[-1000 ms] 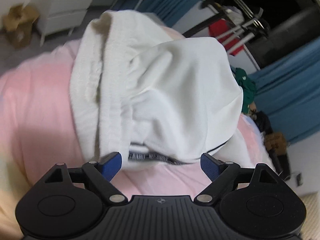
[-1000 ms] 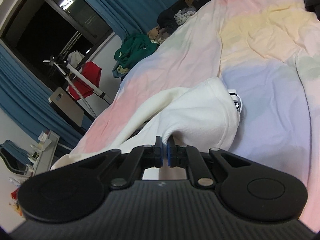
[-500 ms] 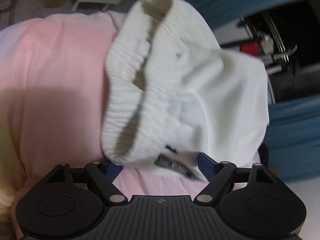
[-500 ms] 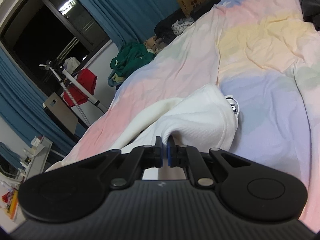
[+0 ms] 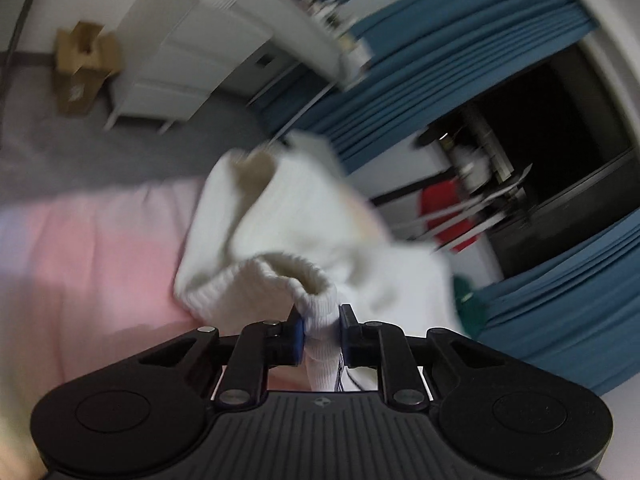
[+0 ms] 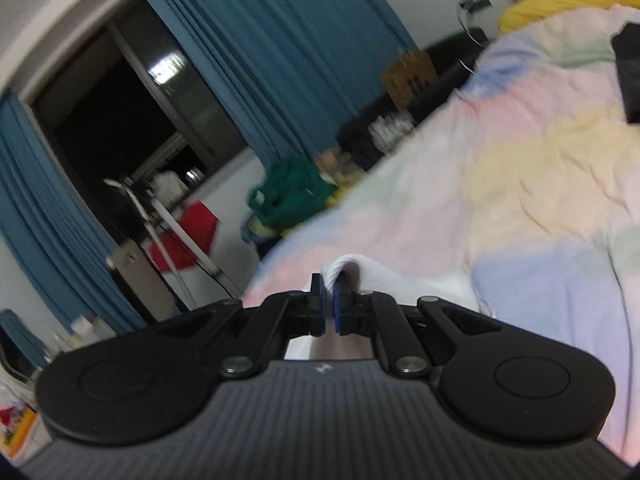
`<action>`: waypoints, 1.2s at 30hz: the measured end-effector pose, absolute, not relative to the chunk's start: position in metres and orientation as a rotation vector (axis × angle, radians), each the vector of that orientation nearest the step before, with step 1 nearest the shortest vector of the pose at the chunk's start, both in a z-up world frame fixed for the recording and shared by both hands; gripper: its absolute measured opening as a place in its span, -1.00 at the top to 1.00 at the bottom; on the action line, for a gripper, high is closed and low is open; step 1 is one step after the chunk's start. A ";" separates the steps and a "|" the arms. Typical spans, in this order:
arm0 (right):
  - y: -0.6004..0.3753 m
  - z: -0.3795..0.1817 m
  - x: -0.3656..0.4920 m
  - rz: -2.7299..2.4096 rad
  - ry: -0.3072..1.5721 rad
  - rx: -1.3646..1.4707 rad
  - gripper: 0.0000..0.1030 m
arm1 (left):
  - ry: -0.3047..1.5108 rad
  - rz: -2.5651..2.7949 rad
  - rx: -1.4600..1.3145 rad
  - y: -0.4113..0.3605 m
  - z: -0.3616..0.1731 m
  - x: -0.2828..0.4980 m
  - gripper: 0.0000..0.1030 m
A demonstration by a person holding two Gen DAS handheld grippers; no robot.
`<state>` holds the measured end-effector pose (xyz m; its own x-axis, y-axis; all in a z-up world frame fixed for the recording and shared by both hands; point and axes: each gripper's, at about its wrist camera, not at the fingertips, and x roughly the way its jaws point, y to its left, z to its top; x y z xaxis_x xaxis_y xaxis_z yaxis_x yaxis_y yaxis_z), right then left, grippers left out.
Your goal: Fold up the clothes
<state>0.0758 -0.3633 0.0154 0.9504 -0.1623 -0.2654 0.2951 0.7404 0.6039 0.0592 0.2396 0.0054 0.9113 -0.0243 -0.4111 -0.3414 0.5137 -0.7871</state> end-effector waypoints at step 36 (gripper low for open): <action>-0.409 -0.022 0.111 -0.486 0.171 0.592 0.86 | 0.567 0.344 -0.708 0.325 0.042 0.467 0.00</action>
<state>0.1112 -0.4086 -0.0217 0.8739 -0.3896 -0.2907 0.4858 0.7214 0.4935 0.4673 0.3253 0.0424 0.7969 0.1068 -0.5946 -0.4778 0.7137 -0.5122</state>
